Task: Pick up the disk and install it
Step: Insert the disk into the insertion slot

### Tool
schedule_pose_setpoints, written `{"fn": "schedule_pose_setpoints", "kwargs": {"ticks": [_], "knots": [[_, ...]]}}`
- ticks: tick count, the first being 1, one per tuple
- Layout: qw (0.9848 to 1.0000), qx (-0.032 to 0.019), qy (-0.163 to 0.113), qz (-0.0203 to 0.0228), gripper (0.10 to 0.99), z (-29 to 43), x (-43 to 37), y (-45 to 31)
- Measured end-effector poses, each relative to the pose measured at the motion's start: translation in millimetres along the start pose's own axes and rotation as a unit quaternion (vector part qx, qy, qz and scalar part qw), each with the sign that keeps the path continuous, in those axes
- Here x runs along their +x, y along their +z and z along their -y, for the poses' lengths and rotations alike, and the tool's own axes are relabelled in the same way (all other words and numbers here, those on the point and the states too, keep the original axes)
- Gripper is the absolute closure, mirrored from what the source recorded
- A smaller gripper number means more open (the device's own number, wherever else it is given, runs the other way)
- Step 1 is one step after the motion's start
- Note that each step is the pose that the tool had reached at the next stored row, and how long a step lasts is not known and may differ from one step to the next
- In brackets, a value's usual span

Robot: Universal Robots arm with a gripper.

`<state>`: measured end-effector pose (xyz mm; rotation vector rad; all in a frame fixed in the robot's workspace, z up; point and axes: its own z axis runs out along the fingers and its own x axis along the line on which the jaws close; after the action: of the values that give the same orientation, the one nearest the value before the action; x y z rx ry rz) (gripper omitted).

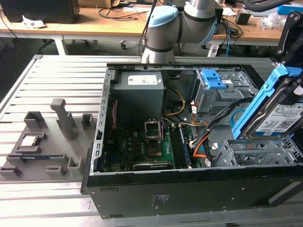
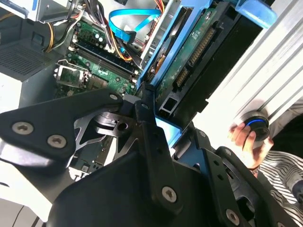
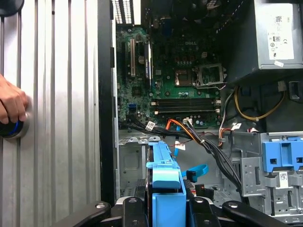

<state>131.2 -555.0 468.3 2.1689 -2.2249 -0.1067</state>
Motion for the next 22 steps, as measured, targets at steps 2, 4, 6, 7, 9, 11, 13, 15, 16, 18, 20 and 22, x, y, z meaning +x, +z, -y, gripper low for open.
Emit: {"fn": "schedule_pose_setpoints", "kwargs": {"ticks": [2, 4, 6, 7, 9, 11, 13, 15, 16, 18, 20, 22], "knots": [[1.0, -0.0001, -0.006, -0.0015, 0.718, 0.1, 0.0, 1.3], [1.0, -0.0002, -0.008, -0.0018, 0.718, 1.1, 0.0, 4.0], [1.0, -0.0002, -0.008, -0.0018, 0.718, 1.8, 0.1, 6.2], [1.0, -0.0002, -0.008, -0.0018, 0.718, 2.1, 0.1, 7.3], [1.0, -0.0002, -0.008, -0.0017, 0.718, 2.7, 0.2, 10.8], [1.0, -0.0002, -0.008, -0.0018, 0.718, 3.7, 0.2, 15.4], [1.0, -0.0002, -0.008, -0.0018, 0.718, 5.0, 0.1, 18.8], [1.0, -0.0002, -0.008, -0.0018, 0.718, 5.9, 0.0, 21.9], [1.0, -0.0002, -0.008, -0.0017, 0.718, 6.0, 0.0, 23.5], [1.0, -0.0002, -0.008, -0.0016, 0.718, 6.4, 0.1, 27.2], [1.0, -0.0002, -0.008, -0.0015, 0.718, 6.7, 0.2, 31.5], [1.0, -0.0002, -0.008, -0.0015, 0.718, 7.1, 0.3, 37.0]]}}
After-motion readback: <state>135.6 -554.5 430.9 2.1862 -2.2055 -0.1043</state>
